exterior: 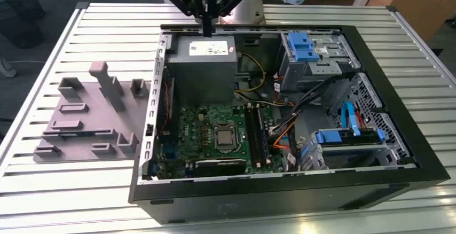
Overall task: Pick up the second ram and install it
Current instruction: 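Reach for the second ram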
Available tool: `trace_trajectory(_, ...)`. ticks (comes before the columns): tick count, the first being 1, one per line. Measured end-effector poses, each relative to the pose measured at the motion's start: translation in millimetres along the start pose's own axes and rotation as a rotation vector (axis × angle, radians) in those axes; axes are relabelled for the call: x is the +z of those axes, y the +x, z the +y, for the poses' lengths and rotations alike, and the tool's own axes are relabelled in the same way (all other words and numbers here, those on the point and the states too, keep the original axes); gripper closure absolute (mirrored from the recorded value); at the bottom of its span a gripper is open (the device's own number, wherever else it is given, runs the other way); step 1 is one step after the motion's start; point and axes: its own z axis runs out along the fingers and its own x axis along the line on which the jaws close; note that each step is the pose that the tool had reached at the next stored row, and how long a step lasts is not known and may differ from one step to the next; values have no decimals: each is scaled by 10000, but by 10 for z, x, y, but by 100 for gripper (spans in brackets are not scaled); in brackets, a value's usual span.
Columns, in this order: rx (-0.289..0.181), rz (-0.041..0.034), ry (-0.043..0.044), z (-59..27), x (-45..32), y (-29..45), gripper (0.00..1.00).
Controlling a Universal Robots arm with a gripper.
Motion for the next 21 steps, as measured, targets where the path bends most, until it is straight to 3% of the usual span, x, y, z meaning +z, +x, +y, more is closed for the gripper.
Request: trace_trajectory(21,1,1,1,-18,0,244,89)
